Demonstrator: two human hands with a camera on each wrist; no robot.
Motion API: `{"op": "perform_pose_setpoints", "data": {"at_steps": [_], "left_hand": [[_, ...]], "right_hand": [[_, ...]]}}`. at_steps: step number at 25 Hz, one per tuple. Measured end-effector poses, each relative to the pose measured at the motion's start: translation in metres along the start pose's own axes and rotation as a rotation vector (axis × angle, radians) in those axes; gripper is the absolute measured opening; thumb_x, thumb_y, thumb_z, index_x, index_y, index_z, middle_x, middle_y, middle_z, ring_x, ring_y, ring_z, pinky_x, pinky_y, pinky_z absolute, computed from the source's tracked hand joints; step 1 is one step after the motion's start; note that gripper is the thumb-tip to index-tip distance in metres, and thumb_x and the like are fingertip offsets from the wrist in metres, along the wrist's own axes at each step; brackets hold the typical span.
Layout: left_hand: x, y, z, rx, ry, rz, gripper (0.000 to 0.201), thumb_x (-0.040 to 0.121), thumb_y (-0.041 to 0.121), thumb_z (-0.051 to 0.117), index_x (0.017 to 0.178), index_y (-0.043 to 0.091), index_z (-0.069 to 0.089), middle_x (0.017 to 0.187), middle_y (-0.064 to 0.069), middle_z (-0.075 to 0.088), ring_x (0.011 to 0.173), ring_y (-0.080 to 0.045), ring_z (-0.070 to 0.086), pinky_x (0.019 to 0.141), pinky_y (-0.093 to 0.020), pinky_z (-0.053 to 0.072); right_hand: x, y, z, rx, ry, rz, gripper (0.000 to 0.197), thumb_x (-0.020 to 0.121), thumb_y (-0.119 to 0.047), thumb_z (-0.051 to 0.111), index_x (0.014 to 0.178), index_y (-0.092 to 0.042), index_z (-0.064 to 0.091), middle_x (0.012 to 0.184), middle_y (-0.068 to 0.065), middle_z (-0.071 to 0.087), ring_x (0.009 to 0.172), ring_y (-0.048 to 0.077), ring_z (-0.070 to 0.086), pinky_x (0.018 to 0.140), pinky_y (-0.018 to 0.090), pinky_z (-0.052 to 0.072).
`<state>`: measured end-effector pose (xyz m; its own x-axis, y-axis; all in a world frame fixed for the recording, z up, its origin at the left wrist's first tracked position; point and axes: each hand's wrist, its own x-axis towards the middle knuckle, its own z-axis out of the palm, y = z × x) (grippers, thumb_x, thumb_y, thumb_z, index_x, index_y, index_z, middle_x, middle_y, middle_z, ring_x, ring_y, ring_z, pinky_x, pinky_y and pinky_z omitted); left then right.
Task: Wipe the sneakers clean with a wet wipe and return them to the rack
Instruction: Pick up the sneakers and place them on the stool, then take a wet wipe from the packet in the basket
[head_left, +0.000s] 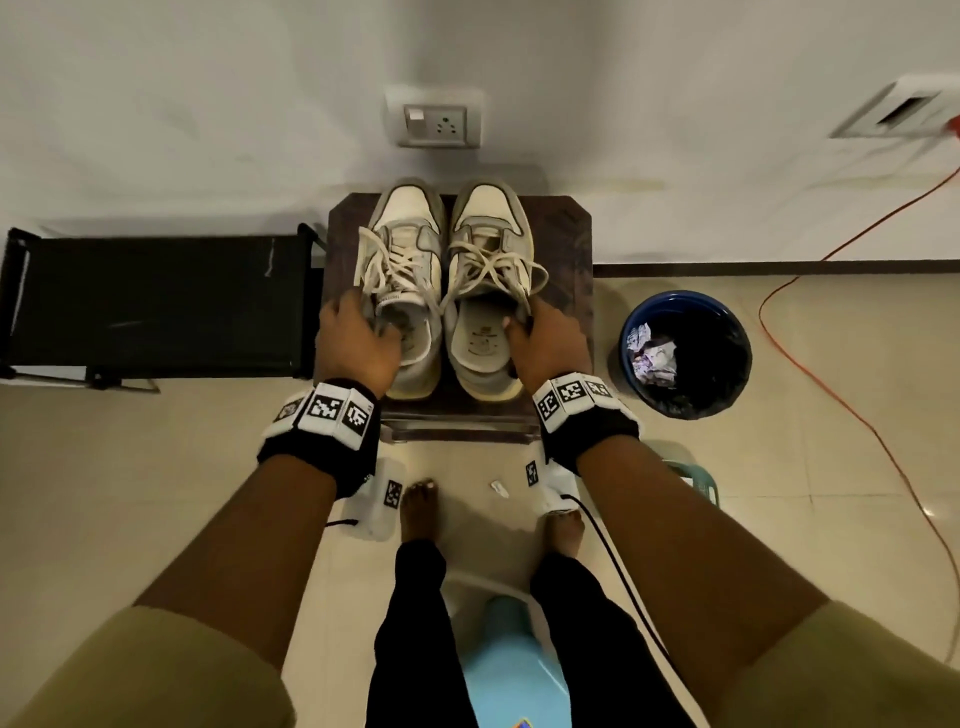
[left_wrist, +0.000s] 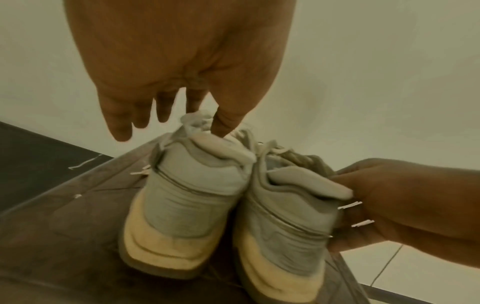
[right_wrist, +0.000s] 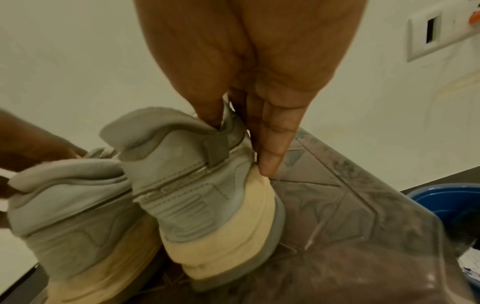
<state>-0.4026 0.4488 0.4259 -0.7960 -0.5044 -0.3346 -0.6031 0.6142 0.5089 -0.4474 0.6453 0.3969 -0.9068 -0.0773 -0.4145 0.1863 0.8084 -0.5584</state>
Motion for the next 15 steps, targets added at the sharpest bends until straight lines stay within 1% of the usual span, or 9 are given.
{"op": "perform_pose_setpoints", "data": {"at_steps": [2,3,4,5,7,9,10,13,15], "left_hand": [[-0.034,0.013,0.009,0.005,0.131,0.059,0.055,0.082,0.018,0.060,0.135,0.014,0.043,0.145,-0.017,0.037,0.133,-0.038,0.038,0.107,-0.050,0.037],[-0.054,0.018,0.015,0.004,0.184,0.095,0.059,0.081,0.017,0.061,0.137,0.014,0.041,0.148,-0.017,0.034,0.137,-0.038,0.032,0.110,-0.051,0.034],[-0.072,0.021,0.022,0.003,0.209,0.143,0.060,0.081,0.015,0.062,0.137,0.013,0.041,0.147,-0.018,0.035,0.138,-0.037,0.030,0.111,-0.051,0.032],[-0.089,0.023,0.030,0.004,0.214,0.212,0.057,0.080,0.014,0.061,0.134,0.011,0.043,0.143,-0.019,0.038,0.135,-0.038,0.032,0.109,-0.051,0.033],[-0.115,0.016,0.053,0.058,0.200,0.419,0.045,0.078,0.013,0.058,0.123,0.009,0.051,0.129,-0.019,0.050,0.123,-0.038,0.043,0.102,-0.048,0.038],[-0.129,0.003,0.083,0.120,0.125,0.645,0.035,0.076,0.013,0.056,0.112,0.012,0.054,0.115,-0.015,0.057,0.108,-0.035,0.050,0.091,-0.043,0.040],[-0.132,-0.001,0.096,0.126,0.076,0.714,0.032,0.076,0.013,0.056,0.108,0.013,0.054,0.110,-0.013,0.059,0.102,-0.034,0.052,0.085,-0.042,0.042],[-0.137,-0.011,0.147,0.067,-0.033,0.772,0.020,0.078,0.011,0.054,0.098,0.014,0.052,0.095,-0.011,0.060,0.084,-0.032,0.055,0.068,-0.038,0.044],[-0.134,-0.016,0.187,0.046,-0.069,0.773,0.012,0.079,0.013,0.050,0.090,0.012,0.052,0.087,-0.011,0.059,0.077,-0.032,0.056,0.061,-0.038,0.043]], "right_hand": [[-0.012,0.003,0.003,0.067,-0.002,0.014,0.034,0.093,-0.043,0.047,0.113,-0.016,0.056,0.102,0.012,0.068,0.095,0.036,0.062,0.079,0.041,0.051],[-0.018,0.006,0.005,0.088,0.006,0.019,0.034,0.093,-0.044,0.046,0.110,-0.016,0.056,0.099,0.011,0.068,0.094,0.035,0.063,0.079,0.041,0.051],[-0.024,0.009,0.007,0.099,0.026,0.020,0.035,0.094,-0.045,0.045,0.108,-0.016,0.056,0.097,0.010,0.069,0.092,0.034,0.063,0.078,0.041,0.051],[-0.031,0.012,0.010,0.107,0.056,0.024,0.034,0.094,-0.045,0.044,0.106,-0.017,0.057,0.095,0.009,0.069,0.090,0.033,0.063,0.076,0.039,0.051],[-0.041,0.023,0.019,0.115,0.136,0.016,0.032,0.095,-0.043,0.044,0.104,-0.016,0.058,0.094,0.009,0.069,0.086,0.033,0.063,0.073,0.038,0.051],[-0.051,0.040,0.029,0.105,0.205,0.004,0.032,0.095,-0.039,0.045,0.107,-0.013,0.059,0.095,0.013,0.068,0.086,0.034,0.063,0.072,0.040,0.051],[-0.054,0.049,0.033,0.108,0.230,-0.004,0.033,0.096,-0.036,0.045,0.110,-0.011,0.060,0.098,0.014,0.068,0.088,0.035,0.062,0.073,0.041,0.051],[-0.063,0.095,0.049,0.110,0.343,-0.045,0.029,0.095,-0.024,0.049,0.114,-0.006,0.061,0.107,0.017,0.065,0.090,0.037,0.062,0.072,0.043,0.050],[-0.061,0.133,0.060,0.066,0.415,-0.102,0.028,0.094,-0.022,0.048,0.113,-0.006,0.061,0.106,0.015,0.063,0.084,0.037,0.062,0.068,0.043,0.051]]}}
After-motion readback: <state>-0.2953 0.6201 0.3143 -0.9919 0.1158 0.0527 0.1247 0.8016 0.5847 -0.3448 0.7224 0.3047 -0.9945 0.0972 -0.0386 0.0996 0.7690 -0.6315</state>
